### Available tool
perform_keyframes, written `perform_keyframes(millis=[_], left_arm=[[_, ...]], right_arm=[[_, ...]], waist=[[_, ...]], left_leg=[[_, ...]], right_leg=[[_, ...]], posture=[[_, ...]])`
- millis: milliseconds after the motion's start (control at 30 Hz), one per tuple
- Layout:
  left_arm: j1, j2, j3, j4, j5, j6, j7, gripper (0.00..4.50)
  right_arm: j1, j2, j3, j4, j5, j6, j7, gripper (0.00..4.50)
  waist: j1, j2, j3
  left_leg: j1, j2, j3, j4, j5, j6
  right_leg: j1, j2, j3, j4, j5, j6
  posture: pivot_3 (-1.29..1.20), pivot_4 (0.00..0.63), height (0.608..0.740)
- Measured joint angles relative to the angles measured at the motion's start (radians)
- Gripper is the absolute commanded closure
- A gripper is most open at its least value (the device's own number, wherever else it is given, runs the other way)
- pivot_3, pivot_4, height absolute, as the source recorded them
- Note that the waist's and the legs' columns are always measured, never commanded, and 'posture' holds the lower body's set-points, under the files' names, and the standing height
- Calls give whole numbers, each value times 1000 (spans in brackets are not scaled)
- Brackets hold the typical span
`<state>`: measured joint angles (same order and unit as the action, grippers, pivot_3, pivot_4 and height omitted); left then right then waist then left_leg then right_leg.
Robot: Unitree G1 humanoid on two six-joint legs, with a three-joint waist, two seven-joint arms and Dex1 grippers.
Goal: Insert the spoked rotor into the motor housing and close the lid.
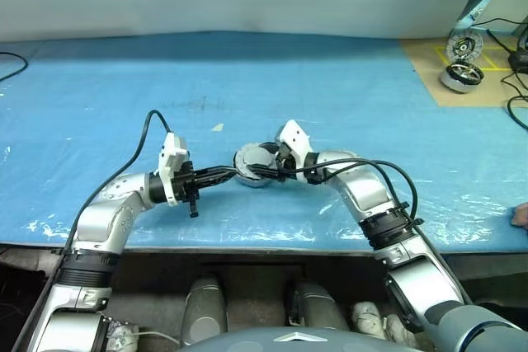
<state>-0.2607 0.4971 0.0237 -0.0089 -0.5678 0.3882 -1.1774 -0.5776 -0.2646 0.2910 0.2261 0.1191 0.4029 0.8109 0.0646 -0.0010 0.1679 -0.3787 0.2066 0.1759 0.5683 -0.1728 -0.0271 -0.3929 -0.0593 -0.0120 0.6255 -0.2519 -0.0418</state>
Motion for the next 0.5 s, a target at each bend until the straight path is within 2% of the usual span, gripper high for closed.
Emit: perform_keyframes(millis=[133,500], left_arm=[[41,1,28,-48,-4,1,40,4500],[70,-1,56,-83,-25,3,107,4500]], right_arm=[[0,22,0,28,-4,-22,-11,1552],[-29,36,28,65,-37,-65,-6,1552]], waist=[[-2,0,0],[-23,0,0]], left_leg=[[11,0,0,-5,0,0],[12,-1,0,-6,0,0]], right_leg=[[7,0,3,-2,0,0],[6,0,5,-3,0,0]], posture=[[0,150,740],[0,150,740]])
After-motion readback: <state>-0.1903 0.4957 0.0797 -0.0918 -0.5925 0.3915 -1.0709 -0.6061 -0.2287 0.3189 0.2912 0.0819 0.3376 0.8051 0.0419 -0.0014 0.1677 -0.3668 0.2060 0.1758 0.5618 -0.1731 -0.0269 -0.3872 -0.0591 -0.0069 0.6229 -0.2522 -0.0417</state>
